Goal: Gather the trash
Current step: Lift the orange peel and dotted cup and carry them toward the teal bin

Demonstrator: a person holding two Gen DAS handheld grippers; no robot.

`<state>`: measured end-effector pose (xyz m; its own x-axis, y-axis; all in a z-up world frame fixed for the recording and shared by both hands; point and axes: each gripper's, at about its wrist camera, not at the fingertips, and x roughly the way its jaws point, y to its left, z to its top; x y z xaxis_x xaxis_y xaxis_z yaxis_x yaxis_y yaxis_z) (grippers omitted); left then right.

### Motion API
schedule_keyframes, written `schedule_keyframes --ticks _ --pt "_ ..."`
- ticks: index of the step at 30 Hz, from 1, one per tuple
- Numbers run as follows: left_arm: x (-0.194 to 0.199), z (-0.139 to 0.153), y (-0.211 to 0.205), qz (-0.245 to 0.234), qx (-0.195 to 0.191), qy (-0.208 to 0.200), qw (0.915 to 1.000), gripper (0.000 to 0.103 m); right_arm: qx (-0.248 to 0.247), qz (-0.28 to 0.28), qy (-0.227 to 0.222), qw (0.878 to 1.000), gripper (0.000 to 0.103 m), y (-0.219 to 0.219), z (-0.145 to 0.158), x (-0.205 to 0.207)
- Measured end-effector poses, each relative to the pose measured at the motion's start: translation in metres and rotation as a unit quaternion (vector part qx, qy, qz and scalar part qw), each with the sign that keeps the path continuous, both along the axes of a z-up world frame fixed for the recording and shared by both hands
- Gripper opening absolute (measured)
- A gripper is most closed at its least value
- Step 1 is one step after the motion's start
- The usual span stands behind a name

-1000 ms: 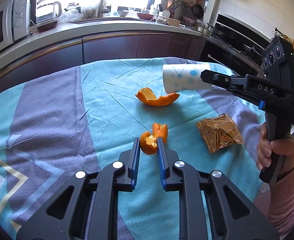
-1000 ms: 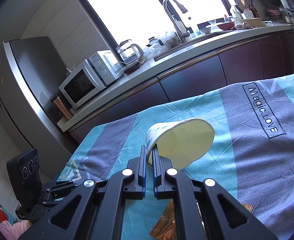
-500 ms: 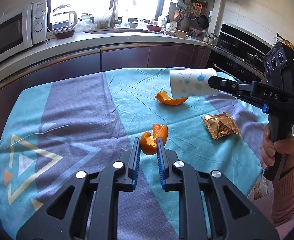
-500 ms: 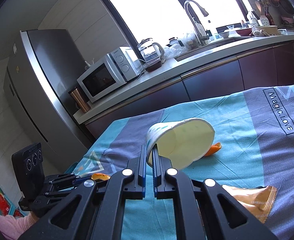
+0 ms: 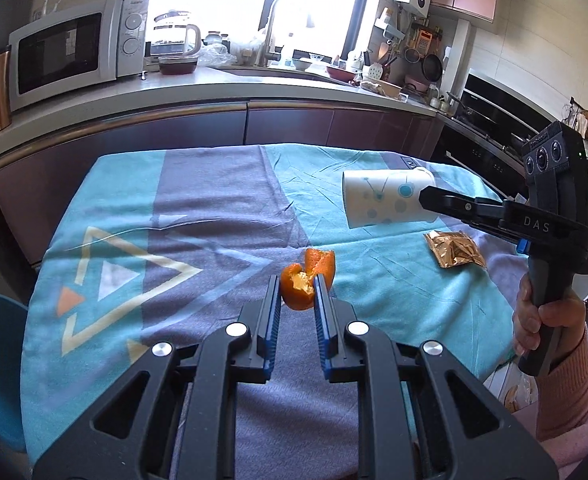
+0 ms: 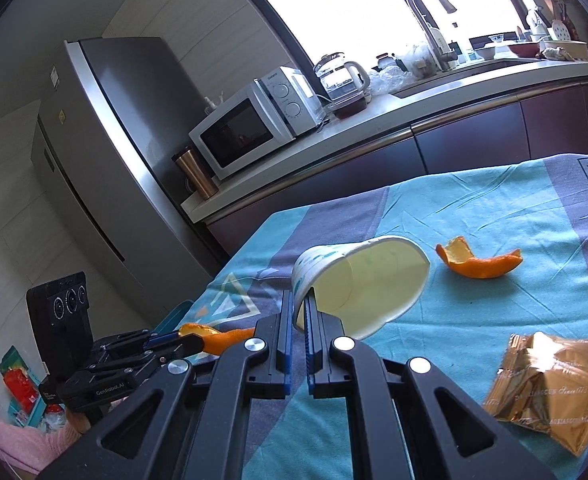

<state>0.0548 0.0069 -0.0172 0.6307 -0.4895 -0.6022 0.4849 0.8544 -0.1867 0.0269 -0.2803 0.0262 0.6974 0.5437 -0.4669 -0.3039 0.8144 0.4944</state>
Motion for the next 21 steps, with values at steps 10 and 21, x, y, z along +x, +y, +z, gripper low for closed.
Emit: schedule_keyframes --ticks 10,21 --pt "-0.016 0.0 0.033 0.029 -0.006 -0.002 0.9996 0.017 0.006 0.033 0.008 0.999 0.005 0.034 -0.004 0.0" --pt "-0.024 0.0 0.064 0.057 -0.009 -0.004 0.9984 0.017 0.006 0.064 0.014 0.998 0.005 0.066 -0.006 0.005"
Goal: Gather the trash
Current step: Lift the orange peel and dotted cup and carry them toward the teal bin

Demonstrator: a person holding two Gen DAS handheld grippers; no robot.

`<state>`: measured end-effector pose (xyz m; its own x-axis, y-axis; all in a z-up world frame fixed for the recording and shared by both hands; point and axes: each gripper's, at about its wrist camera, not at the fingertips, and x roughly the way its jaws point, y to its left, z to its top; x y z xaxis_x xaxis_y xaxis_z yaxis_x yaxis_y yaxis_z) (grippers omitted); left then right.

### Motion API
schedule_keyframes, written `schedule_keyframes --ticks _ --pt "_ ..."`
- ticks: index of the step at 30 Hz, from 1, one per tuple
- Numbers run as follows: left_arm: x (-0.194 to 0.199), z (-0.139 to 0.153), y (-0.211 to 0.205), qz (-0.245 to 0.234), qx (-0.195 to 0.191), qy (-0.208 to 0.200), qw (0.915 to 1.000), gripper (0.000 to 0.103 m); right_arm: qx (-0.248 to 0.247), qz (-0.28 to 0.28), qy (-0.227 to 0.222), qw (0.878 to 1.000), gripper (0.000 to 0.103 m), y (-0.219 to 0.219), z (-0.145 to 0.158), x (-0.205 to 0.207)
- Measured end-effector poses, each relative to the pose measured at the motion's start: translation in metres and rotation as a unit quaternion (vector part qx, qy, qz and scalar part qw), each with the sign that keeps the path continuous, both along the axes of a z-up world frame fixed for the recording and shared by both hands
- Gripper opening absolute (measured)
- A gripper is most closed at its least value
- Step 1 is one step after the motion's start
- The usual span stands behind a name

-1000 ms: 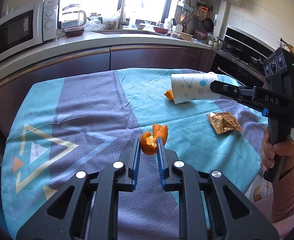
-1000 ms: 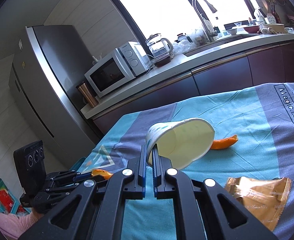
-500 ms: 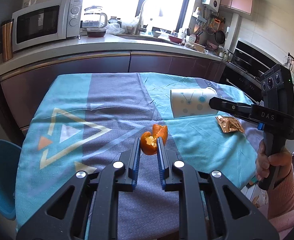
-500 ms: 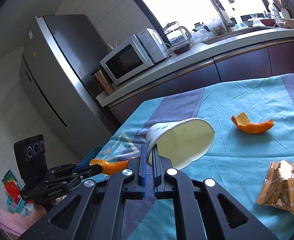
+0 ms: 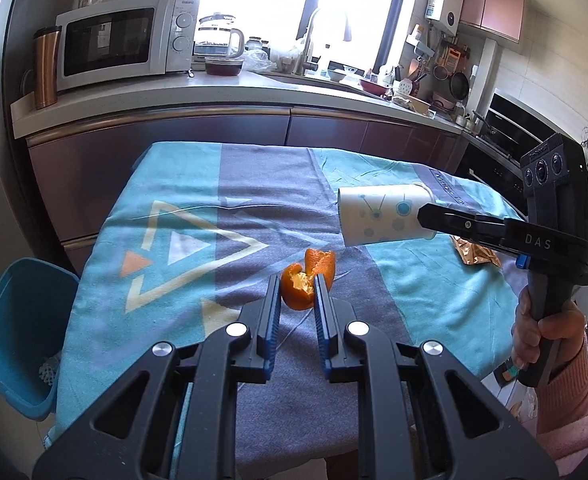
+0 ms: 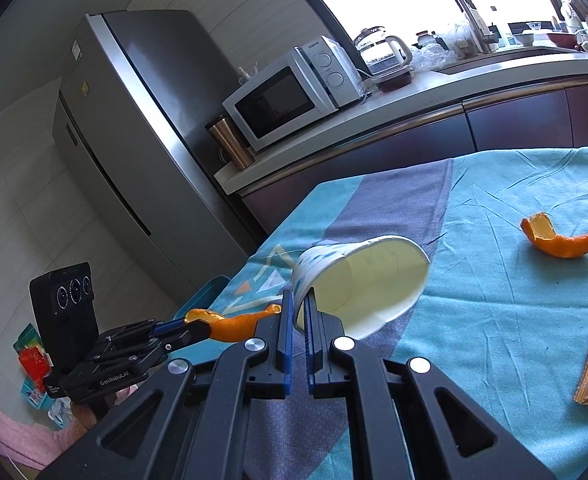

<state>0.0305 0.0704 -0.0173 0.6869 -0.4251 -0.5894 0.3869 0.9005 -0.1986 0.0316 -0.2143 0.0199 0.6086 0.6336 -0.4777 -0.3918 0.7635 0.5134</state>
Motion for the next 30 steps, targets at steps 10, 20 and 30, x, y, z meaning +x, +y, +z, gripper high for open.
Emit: schedule_keyframes --ticks 10,20,30 --pt "-0.006 0.0 0.027 0.026 -0.005 0.001 0.9996 0.017 0.0 0.026 0.002 1.0 0.005 0.027 0.0 0.005" --pt "-0.011 -0.002 0.054 0.054 -0.01 0.002 0.9985 0.017 -0.001 0.054 0.004 0.999 0.005 0.052 0.0 0.01" --pt "-0.016 -0.002 0.075 0.076 -0.012 0.0 0.997 0.017 -0.002 0.078 0.008 0.997 0.004 0.074 -0.002 0.014"
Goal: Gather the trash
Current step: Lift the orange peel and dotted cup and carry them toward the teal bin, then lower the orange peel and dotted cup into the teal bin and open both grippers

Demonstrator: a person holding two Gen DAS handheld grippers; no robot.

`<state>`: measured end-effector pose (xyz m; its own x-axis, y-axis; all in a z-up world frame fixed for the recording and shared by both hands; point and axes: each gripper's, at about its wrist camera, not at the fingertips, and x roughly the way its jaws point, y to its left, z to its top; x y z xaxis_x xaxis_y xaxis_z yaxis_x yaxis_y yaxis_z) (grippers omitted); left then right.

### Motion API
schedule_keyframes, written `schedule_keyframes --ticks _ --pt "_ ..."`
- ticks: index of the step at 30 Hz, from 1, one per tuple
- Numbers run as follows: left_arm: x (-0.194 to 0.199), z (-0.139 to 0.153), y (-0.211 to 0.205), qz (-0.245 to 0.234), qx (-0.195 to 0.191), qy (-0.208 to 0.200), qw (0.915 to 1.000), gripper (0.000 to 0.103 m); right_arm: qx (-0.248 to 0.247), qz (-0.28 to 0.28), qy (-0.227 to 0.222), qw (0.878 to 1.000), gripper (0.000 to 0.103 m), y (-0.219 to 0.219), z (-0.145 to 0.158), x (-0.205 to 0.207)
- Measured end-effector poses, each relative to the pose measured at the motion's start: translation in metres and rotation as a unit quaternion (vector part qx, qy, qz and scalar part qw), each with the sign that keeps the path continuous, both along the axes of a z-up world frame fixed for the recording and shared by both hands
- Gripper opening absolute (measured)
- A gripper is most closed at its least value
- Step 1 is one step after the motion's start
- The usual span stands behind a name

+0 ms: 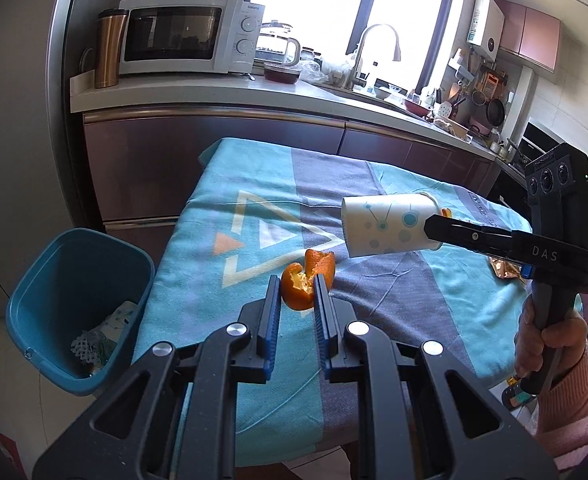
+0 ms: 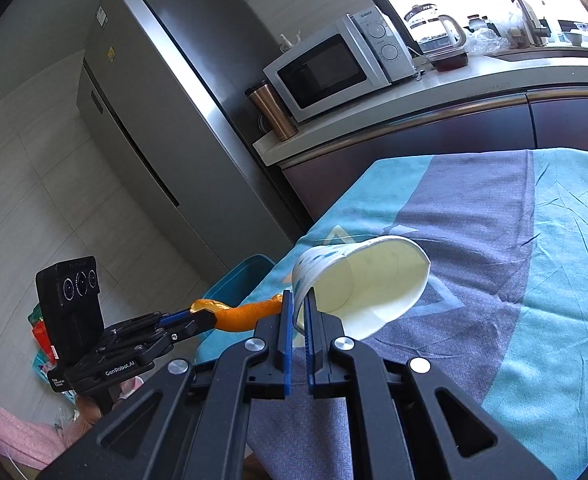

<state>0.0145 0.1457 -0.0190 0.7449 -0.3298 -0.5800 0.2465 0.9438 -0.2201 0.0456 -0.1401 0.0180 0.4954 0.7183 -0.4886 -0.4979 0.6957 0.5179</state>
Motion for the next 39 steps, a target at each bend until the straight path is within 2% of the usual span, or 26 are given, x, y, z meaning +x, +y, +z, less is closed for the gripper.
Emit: schedule_keyframes --ticks 22,39 --pt "-0.011 0.003 0.054 0.064 -0.006 -0.005 0.9979 0.017 -0.008 0.061 -0.004 0.998 0.005 0.057 0.005 0.012" --pt "-0.02 0.003 0.109 0.131 -0.011 -0.012 0.9913 0.017 -0.021 0.113 -0.009 0.993 0.005 0.115 0.006 0.018"
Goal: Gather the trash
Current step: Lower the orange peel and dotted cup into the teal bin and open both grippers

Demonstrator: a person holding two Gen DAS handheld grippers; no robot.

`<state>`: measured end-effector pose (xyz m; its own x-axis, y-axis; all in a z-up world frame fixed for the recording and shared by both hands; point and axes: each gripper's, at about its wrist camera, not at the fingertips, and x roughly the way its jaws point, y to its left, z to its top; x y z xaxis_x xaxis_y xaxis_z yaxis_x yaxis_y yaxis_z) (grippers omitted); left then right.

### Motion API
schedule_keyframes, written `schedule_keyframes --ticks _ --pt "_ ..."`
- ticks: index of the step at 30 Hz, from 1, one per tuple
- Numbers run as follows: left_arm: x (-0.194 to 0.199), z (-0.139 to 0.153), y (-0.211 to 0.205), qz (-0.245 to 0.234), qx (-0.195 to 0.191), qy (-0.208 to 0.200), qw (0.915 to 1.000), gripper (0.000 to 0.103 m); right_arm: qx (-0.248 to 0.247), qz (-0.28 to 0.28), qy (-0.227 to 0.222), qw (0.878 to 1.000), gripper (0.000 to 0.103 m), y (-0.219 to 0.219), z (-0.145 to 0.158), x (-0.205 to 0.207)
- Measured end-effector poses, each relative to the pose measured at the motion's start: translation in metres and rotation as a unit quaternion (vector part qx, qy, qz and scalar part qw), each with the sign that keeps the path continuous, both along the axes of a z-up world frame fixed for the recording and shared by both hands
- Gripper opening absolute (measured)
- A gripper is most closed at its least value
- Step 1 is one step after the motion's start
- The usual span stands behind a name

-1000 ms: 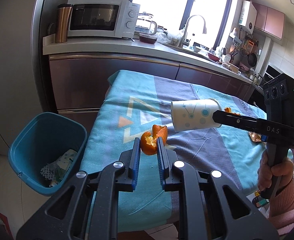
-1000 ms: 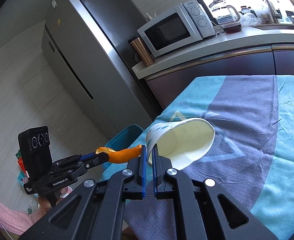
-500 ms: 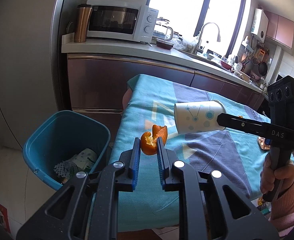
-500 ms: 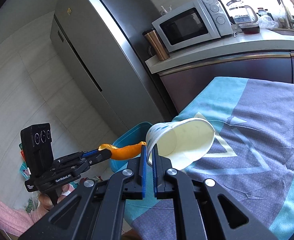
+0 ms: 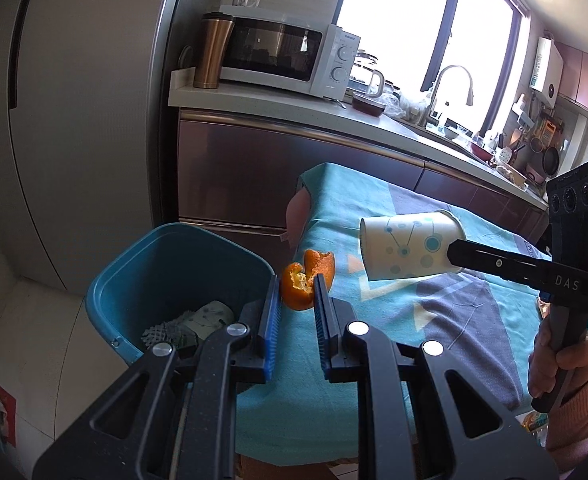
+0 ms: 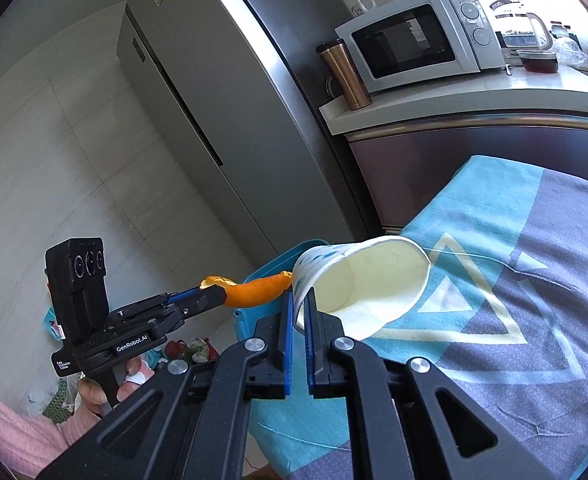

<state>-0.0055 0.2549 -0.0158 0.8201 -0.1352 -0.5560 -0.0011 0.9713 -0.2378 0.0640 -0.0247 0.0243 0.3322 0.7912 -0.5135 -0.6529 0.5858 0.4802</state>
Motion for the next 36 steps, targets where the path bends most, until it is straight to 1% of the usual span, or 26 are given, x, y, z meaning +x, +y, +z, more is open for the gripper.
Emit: schedule_keyframes --ticks 8,15,25,36 --pt "0.0 -0.002 0.021 0.026 0.0 0.002 0.9997 0.017 -0.012 0.024 -0.002 1.0 0.004 0.027 0.001 0.0" --pt "0.003 -0.009 0.033 0.046 -0.001 0.012 0.9989 0.017 -0.025 0.04 -0.002 0.999 0.004 0.047 0.001 0.007" --pt "0.013 -0.028 0.052 0.07 -0.006 0.038 0.9968 0.017 -0.041 0.056 0.01 0.998 0.004 0.07 -0.002 0.021" --pt "0.029 -0.051 0.062 0.078 -0.008 0.067 0.9947 0.017 -0.066 0.068 0.018 0.995 0.004 0.107 -0.014 0.033"
